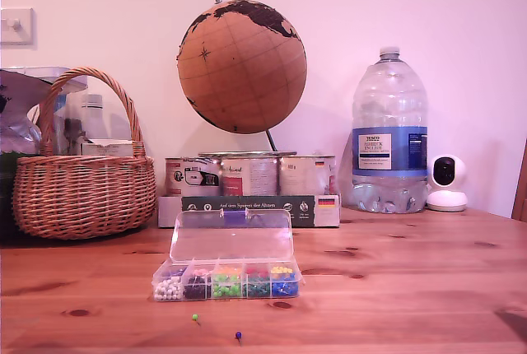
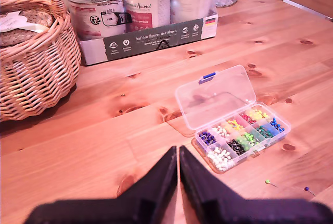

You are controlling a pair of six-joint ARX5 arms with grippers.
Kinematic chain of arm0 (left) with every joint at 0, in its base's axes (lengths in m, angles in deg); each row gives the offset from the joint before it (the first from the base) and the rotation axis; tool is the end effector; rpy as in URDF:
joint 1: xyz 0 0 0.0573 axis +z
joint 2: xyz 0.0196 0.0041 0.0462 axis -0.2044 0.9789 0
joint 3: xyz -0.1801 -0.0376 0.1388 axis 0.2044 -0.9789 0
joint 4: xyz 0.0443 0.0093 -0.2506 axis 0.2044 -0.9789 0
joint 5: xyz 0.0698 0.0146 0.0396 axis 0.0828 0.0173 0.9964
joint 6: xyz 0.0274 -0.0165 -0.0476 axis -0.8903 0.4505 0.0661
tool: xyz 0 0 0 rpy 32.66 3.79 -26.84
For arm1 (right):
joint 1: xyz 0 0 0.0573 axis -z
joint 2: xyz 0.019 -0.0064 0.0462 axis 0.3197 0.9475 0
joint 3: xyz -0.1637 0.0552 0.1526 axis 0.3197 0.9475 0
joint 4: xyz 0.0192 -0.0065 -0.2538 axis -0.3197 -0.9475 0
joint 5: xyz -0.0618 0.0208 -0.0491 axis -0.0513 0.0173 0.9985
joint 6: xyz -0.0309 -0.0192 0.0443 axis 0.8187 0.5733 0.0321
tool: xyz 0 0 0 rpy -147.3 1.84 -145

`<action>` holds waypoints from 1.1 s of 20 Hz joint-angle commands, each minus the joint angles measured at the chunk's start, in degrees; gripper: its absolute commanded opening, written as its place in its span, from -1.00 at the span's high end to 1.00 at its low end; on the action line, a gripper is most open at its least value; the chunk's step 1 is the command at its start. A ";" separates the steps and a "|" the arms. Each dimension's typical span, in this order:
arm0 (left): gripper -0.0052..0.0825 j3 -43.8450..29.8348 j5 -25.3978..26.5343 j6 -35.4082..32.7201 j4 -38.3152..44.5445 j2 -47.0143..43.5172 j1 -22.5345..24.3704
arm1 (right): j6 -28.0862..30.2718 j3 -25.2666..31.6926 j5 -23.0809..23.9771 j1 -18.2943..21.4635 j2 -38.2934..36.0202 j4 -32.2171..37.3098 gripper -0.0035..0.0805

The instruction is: Sort the loose pins on the table into their correct compartments

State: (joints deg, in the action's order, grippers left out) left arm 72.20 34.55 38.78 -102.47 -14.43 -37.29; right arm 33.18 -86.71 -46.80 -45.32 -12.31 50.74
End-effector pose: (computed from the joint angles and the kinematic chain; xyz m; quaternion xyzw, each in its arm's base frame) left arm 0.1399 -0.0693 0.1863 0.0078 0.1831 -0.2454 0.9519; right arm 0.1425 0.0669 0.2289 -0.0924 0.2202 0.1735 0.9554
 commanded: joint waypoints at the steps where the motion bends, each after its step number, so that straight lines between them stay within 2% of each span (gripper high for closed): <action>1: 0.94 1.09 -12.26 3.13 1.51 0.26 -0.17 | -1.42 0.37 -9.42 0.09 0.20 1.07 0.95; 9: 0.94 1.09 -12.50 3.10 1.55 0.26 -0.17 | -1.42 0.37 -9.99 0.07 0.20 1.07 0.95; 14: 0.94 3.34 -15.87 2.23 1.44 4.50 -1.36 | -1.42 0.37 -19.56 -0.04 0.68 1.01 0.95; 16: 0.94 6.64 -16.15 -1.25 -0.98 8.72 -3.19 | -1.29 0.37 -23.67 -0.74 1.86 0.50 0.95; 18: 0.94 10.71 -16.20 -9.44 -5.27 13.73 -5.20 | 0.15 0.37 -26.93 -2.05 3.43 -0.11 0.95; 22: 0.94 18.51 -16.15 -27.19 -13.94 25.20 -9.07 | 0.52 0.37 -28.04 -5.70 6.25 0.68 0.95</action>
State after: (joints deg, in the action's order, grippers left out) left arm 90.21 18.55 15.30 -115.67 8.69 -45.93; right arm 33.31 -86.71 -74.51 -50.57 -6.32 50.78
